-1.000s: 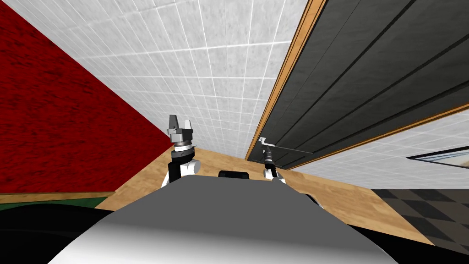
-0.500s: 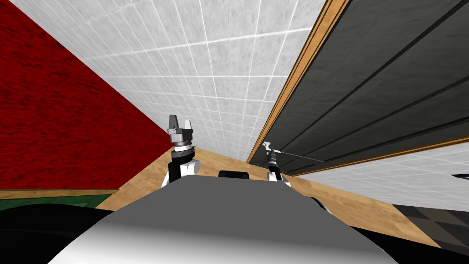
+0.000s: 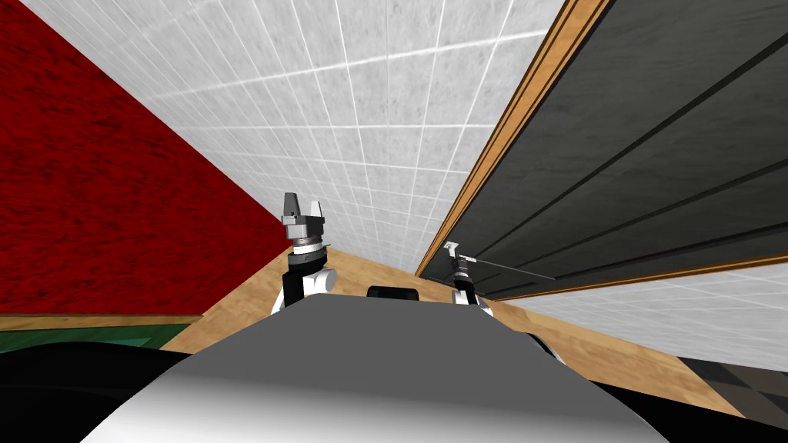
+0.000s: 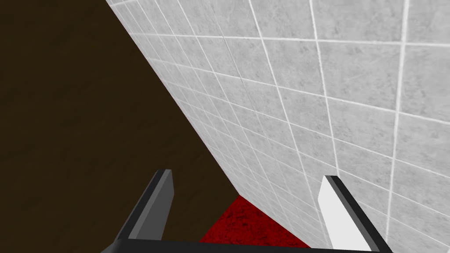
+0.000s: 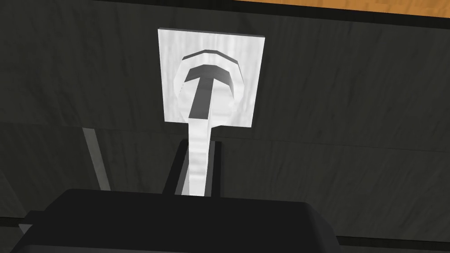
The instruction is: Pull the door open
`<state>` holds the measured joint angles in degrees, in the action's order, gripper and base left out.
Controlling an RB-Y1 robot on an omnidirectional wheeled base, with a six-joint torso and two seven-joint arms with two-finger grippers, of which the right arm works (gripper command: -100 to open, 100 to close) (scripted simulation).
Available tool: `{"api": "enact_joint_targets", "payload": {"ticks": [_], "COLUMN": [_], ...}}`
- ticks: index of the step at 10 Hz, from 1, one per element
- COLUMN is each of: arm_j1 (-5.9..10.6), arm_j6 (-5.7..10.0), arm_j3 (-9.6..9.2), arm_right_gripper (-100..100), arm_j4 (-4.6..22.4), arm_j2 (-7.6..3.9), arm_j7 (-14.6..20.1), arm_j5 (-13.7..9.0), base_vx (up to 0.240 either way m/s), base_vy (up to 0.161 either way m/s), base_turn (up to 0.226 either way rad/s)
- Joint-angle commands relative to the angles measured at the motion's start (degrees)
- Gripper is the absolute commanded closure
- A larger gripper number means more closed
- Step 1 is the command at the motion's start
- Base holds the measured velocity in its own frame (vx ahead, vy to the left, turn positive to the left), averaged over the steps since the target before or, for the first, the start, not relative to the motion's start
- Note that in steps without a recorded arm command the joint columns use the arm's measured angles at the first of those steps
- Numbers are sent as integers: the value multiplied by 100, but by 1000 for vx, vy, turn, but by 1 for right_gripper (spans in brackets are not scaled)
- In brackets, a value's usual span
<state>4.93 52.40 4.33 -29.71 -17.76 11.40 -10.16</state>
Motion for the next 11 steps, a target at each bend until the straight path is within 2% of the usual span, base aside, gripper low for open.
{"api": "enact_joint_targets", "payload": {"ticks": [1,4,5,7,11], "arm_j1": [-3,-3,-33,-70,-205], "arm_j6": [-1,-1,25,74,254], "arm_j3": [0,0,-62,-139,-424], "arm_right_gripper": [100,100,100,100,100], "arm_j4": [-2,-2,-3,-14,-51], "arm_j2": [1,1,-37,-90,-286], "arm_j7": [0,0,68,158,492], "arm_j5": [0,0,38,85,260], "base_vx": [-14,-3,-93,-166,-217], "base_vy": [3,0,-11,-29,-61], "base_turn": [4,1,63,84,122]}}
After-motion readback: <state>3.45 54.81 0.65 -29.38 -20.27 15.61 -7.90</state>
